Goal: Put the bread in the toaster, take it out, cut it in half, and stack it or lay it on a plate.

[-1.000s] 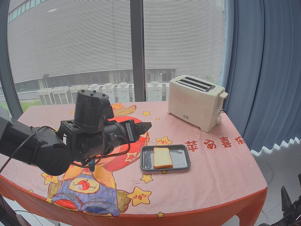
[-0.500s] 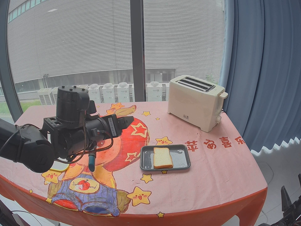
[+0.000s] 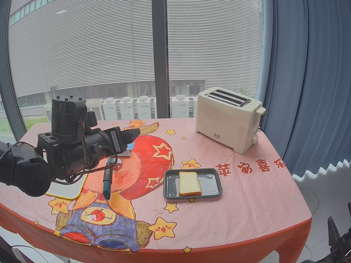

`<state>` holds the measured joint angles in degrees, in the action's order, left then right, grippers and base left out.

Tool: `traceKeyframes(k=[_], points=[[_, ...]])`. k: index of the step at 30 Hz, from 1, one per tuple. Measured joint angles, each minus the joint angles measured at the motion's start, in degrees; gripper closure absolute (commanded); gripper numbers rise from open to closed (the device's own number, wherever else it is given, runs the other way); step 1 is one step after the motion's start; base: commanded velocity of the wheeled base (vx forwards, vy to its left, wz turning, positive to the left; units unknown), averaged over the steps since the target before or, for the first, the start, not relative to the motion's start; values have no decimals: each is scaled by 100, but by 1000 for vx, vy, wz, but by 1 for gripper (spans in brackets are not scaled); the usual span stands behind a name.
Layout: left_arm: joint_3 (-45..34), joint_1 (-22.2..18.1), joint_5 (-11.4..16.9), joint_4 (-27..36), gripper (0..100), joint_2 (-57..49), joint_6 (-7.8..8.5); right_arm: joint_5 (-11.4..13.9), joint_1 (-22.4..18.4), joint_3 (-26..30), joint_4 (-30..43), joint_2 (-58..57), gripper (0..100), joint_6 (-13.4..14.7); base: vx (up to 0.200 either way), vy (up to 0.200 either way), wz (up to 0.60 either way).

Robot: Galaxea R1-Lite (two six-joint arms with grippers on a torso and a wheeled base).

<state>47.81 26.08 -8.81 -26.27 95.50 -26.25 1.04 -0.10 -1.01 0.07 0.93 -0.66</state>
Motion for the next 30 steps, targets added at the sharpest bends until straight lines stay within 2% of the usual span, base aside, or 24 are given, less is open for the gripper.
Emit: traceKeyframes(k=[3,10,15,26,30], points=[[-38,-78,0,-2,0,-57,104,0,0,0,2,0,0,-2,0,0,0],[-162,-251,-2,0,0,-204,184,0,0,0,0,0,0,-2,0,0,0],[-311,-474,0,-5,0,-344,400,0,0,5,2,0,0,-2,0,0,0],[-536,-877,17,-9,0,-614,457,0,0,0,2,0,0,0,0,0,0],[-683,-951,11,-11,0,-717,692,-2,0,0,2,0,0,-2,0,0,0]])
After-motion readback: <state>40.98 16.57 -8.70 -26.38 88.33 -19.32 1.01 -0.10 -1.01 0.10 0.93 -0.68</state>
